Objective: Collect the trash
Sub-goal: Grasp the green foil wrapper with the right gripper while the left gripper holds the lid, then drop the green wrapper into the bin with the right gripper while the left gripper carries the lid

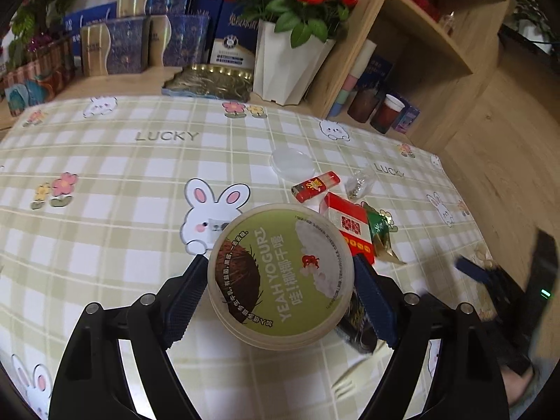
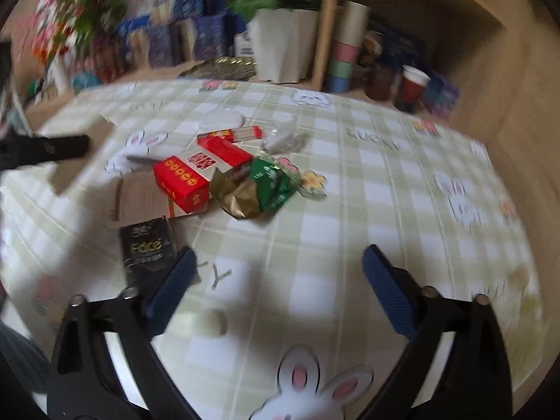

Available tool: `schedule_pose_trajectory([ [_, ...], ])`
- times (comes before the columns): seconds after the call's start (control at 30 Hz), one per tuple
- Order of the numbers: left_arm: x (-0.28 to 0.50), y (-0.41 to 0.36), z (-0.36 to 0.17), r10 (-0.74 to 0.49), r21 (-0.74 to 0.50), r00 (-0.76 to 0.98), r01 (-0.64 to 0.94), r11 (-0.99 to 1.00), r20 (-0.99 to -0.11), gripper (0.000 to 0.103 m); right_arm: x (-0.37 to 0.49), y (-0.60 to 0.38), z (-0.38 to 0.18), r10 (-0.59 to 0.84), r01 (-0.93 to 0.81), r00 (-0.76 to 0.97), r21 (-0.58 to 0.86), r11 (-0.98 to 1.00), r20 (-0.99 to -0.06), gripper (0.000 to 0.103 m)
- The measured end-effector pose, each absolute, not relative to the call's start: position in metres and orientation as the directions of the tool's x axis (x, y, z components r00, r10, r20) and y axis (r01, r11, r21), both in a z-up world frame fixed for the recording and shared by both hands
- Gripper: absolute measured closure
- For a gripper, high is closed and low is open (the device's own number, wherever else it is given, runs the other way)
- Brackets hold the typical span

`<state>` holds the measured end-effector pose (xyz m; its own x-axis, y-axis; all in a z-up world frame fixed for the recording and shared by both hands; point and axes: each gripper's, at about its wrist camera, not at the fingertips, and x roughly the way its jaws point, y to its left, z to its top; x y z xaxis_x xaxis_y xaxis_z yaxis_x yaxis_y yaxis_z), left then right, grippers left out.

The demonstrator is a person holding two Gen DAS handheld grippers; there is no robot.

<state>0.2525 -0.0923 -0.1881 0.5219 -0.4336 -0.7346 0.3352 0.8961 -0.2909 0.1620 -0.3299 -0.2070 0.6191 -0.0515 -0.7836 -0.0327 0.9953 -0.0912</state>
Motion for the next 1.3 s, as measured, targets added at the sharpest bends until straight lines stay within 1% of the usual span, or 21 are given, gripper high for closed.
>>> schedule_pose_trajectory([
  [0.1, 0.238, -0.078, -0.183, -0.435, -0.307, 0.535, 0.314, 0.898, -0.724, 0.022, 0.183, -0.315, -0.215, -0.077, -0.096, 0.61, -0.17, 0.981, -0.788, 0.022],
  [0.17, 0.229, -0.068, -0.182, -0.438, -0.328, 0.543, 0.292, 0.898, -0.717, 0.022, 0.195, -0.309, -0.219, -0.073, -0.116, 0.608, -0.179, 0.977, -0.79, 0.022],
  [0.23, 0.221, -0.06, -0.182, -0.434, -0.335, 0.548, 0.277, 0.901, -0.715, 0.022, 0.205, -0.306, -0.224, -0.076, -0.124, 0.597, -0.185, 0.975, -0.799, 0.028],
  [0.27, 0.215, -0.055, -0.182, -0.433, -0.338, 0.55, 0.27, 0.901, -0.714, 0.022, 0.21, -0.305, -0.227, -0.078, -0.123, 0.588, -0.184, 0.975, -0.805, 0.034],
  [0.3, 0.212, -0.051, -0.182, -0.433, -0.339, 0.552, 0.268, 0.902, -0.713, 0.022, 0.216, -0.306, -0.23, -0.082, -0.115, 0.58, -0.181, 0.977, -0.81, 0.041],
  [0.33, 0.208, -0.047, -0.182, -0.435, -0.342, 0.555, 0.269, 0.901, -0.709, 0.022, 0.218, -0.308, -0.23, -0.079, -0.103, 0.579, -0.17, 0.98, -0.812, 0.046],
  [0.37, 0.205, -0.044, -0.182, -0.436, -0.344, 0.557, 0.268, 0.9, -0.707, 0.022, 0.219, -0.311, -0.229, -0.061, -0.089, 0.578, -0.137, 0.987, -0.814, 0.06],
  [0.4, 0.201, -0.039, -0.183, -0.436, -0.348, 0.558, 0.263, 0.9, -0.706, 0.022, 0.218, -0.313, -0.228, -0.044, -0.079, 0.576, -0.109, 0.991, -0.816, 0.072],
  [0.57, 0.185, -0.018, -0.186, -0.429, -0.358, 0.564, 0.239, 0.903, -0.706, 0.022, 0.198, -0.32, -0.213, 0.012, -0.008, 0.612, 0.009, 1.0, -0.79, 0.076],
  [0.73, 0.165, -0.001, -0.178, -0.409, -0.34, 0.58, 0.23, 0.912, -0.704, 0.022, 0.167, -0.329, -0.189, 0.066, 0.037, 0.663, 0.12, 0.992, -0.746, 0.076],
  [1.0, 0.127, 0.018, -0.159, -0.407, -0.349, 0.597, 0.217, 0.912, -0.692, 0.022, 0.115, -0.32, -0.145, 0.125, 0.004, 0.725, 0.186, 0.983, -0.677, 0.076],
  [1.13, 0.107, 0.02, -0.148, -0.424, -0.354, 0.599, 0.238, 0.904, -0.679, 0.022, 0.09, -0.311, -0.134, 0.17, -0.031, 0.724, 0.214, 0.976, -0.668, 0.076],
  [1.3, 0.081, 0.026, -0.135, -0.427, -0.354, 0.607, 0.243, 0.903, -0.67, 0.022, 0.051, -0.289, -0.129, 0.214, -0.086, 0.7, 0.218, 0.972, -0.682, 0.076],
])
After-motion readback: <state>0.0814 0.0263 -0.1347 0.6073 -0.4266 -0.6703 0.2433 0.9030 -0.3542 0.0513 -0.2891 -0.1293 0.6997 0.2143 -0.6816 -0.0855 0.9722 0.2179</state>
